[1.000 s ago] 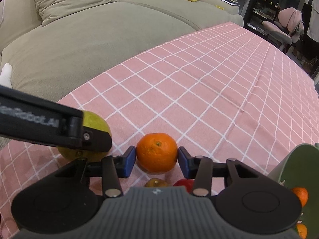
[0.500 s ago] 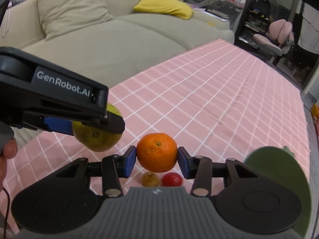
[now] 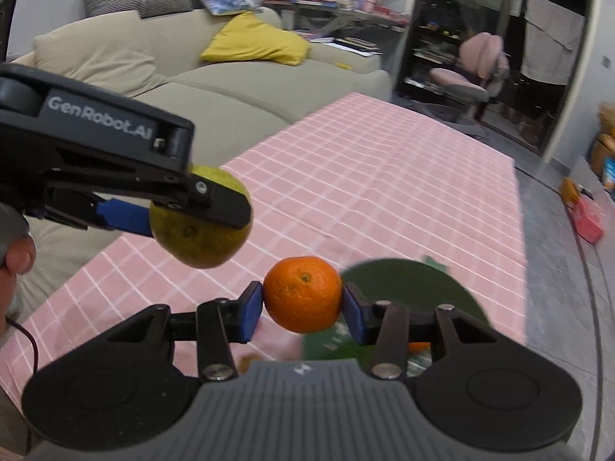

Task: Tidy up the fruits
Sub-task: 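Carry the pomelo and orange over the colander and release both inside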

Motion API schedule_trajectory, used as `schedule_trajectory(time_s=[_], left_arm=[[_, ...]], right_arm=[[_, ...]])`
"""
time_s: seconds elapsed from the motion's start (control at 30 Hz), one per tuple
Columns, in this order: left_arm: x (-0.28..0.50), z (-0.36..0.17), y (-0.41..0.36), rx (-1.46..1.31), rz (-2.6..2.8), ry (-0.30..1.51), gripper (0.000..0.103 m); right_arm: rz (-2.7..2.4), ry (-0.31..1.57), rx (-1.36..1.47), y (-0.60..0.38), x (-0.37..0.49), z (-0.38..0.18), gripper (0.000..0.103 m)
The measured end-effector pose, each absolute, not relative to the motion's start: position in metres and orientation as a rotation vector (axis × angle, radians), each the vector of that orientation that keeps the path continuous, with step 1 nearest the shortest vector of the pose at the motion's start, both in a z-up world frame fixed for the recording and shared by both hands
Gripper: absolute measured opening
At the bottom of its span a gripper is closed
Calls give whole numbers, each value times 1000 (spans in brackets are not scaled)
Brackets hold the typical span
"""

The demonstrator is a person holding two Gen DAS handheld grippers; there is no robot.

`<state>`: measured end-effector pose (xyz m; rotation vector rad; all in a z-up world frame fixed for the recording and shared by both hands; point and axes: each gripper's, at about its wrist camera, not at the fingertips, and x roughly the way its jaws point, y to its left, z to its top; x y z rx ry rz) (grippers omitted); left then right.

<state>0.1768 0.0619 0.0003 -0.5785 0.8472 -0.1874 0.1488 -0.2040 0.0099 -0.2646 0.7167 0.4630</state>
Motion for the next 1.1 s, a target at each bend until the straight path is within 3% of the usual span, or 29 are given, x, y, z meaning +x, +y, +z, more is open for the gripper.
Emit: schedule_trajectory(time_s=[0.53,1.1], left_arm=[[214,-27,-33,-407,-381,980,77],[236,-51,-88,-166,-481,1120,78]], right_arm=[[309,809,-212,-312,164,-11,42],[413,892,-287,-321,199,-52,42]])
